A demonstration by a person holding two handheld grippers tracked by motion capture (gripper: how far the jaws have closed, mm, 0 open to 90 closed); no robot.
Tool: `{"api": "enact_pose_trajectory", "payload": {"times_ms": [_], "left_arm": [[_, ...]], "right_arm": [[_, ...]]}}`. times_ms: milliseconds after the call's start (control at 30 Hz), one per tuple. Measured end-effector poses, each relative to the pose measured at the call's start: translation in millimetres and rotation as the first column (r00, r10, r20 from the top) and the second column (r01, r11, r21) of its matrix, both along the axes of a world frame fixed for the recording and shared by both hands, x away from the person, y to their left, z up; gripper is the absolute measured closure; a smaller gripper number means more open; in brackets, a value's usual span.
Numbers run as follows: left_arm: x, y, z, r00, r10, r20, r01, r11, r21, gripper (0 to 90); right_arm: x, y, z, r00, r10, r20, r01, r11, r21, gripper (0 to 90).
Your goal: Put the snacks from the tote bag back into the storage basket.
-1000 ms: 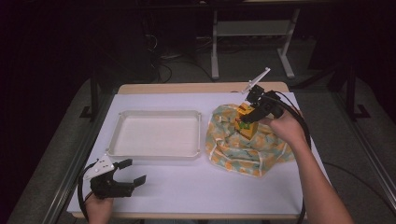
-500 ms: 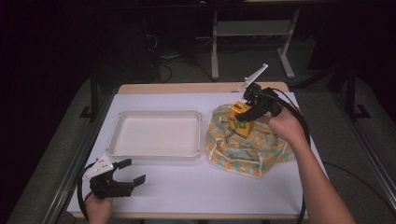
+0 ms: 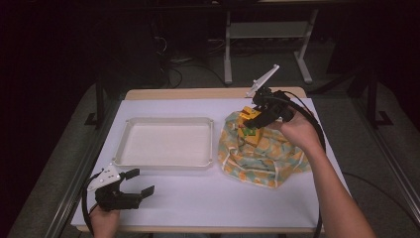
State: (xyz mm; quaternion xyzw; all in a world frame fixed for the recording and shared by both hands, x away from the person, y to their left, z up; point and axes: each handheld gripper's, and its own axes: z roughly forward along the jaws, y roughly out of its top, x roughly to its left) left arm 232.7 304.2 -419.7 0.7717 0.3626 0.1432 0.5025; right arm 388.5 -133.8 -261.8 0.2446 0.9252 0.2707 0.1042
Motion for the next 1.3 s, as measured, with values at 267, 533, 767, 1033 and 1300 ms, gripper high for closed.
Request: {"api": "enact_pose_trajectory", "payload": {"times_ms": [267, 533, 767, 1033, 1300], "left_arm": [[0.1, 0.7, 0.4, 1.0, -0.001, 0.003, 0.001, 1.0, 0.002, 13.4], [0.5, 1.6, 0.6, 1.0, -0.003, 0.007, 0.003, 1.0, 0.006, 13.4], [0.3, 0.6, 0.3, 0.9999, -0.007, 0.007, 0.007, 1.0, 0.001, 13.4], [-0.3, 0.9, 0.9, 1.0, -0.008, 0.005, 0.008, 1.0, -0.002, 13.4], [-0.6, 0.8, 1.2, 0.9999, -0.009, 0.009, 0.009, 0.9999, -0.005, 13.4]], "right_arm": [[-0.7, 6.2, 8.7, 0.9995, 0.029, 0.014, -0.029, 1.0, 0.012, 49.6], [0.4, 16.8, 10.3, 0.9975, 0.071, -0.002, -0.071, 0.997, 0.024, 49.6], [-1.1, 30.0, 13.4, 0.9945, 0.105, 0.007, -0.105, 0.994, 0.017, 49.6], [-1.5, 45.7, 13.0, 0.9891, 0.147, 0.0, -0.147, 0.989, 0.021, 49.6], [0.1, 58.6, 10.3, 0.9831, 0.183, -0.004, -0.183, 0.983, 0.012, 49.6]]}}
